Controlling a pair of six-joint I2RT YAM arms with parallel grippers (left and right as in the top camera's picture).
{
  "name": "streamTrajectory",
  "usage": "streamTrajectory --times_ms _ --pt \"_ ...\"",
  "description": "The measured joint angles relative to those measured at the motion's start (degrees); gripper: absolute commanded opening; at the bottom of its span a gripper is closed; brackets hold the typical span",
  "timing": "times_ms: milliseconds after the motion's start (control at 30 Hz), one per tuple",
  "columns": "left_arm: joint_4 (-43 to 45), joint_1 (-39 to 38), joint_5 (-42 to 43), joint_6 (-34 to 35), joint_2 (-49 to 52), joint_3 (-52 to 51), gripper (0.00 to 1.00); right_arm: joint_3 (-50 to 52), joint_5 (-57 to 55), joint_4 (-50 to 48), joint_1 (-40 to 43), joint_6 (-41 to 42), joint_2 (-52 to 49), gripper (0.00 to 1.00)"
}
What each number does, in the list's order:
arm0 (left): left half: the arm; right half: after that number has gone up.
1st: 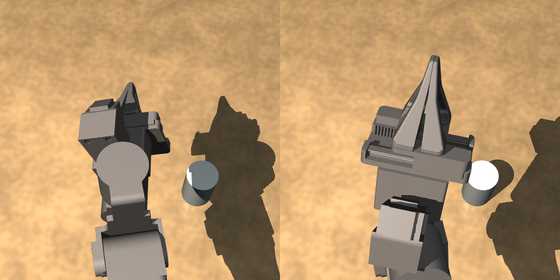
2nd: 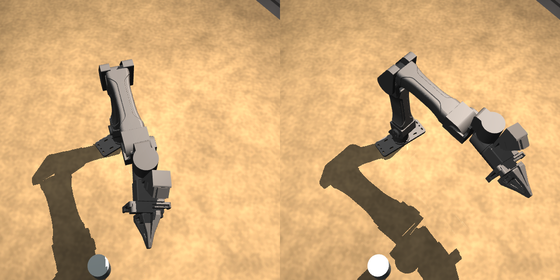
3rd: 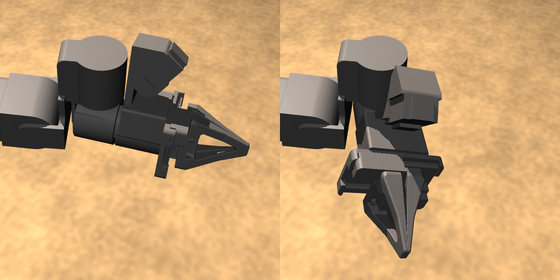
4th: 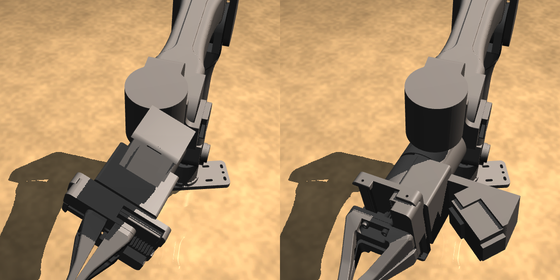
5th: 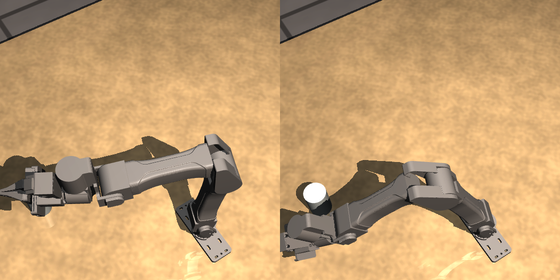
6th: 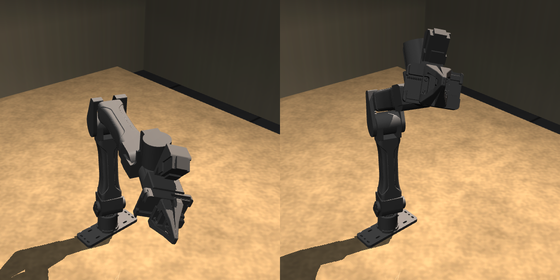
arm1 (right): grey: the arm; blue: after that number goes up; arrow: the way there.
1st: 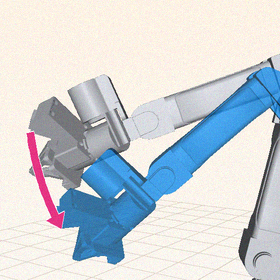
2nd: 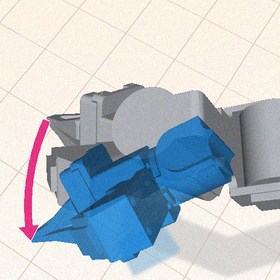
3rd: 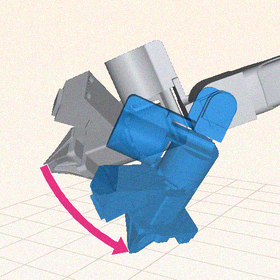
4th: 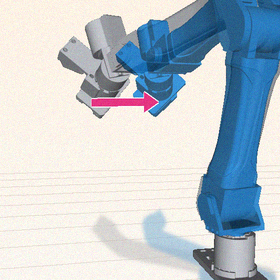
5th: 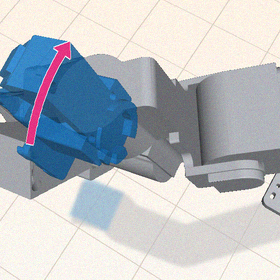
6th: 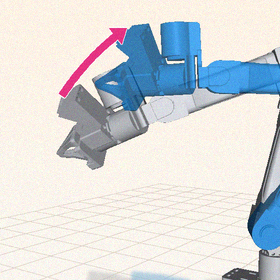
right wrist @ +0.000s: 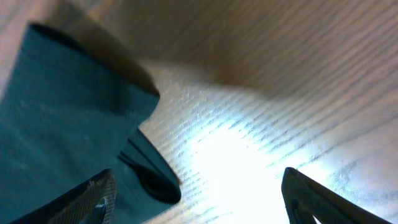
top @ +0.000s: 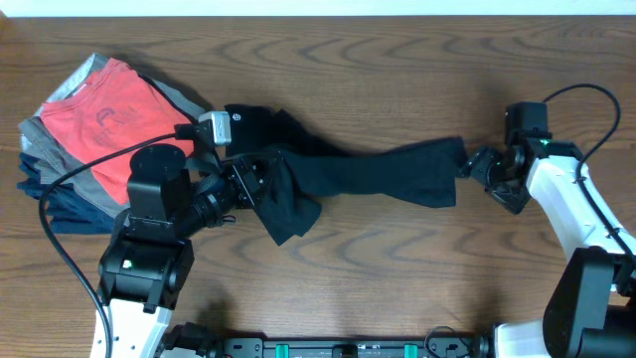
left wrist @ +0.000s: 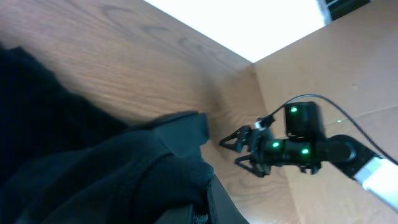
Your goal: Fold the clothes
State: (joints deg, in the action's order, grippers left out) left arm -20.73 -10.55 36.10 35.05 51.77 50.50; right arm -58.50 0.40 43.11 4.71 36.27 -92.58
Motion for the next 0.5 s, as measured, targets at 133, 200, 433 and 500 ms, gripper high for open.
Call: streamTrajectory --times_ms 133,200,433,500 --pt "-0.48 0.00 -1.29 -2.01 0.00 0.00 0.06 0.02 2.71 -2.58 0.52 -1.51 -0.13 0.83" --pt "-0.50 0.00 -2.36 -2.58 0.00 0.00 0.06 0.02 4.63 -4.13 0.50 -2.60 -0.61 0.83" --pt "-0.48 0.00 -6.60 -3.78 0.00 0.00 0.06 0.13 8.41 -8.85 0.52 -4.09 -7.63 0.82" --pt "-0.48 0.00 -7.65 -3.87 0.00 0.00 0.06 0.17 8.76 -10.38 0.52 -4.50 -10.49 0.80"
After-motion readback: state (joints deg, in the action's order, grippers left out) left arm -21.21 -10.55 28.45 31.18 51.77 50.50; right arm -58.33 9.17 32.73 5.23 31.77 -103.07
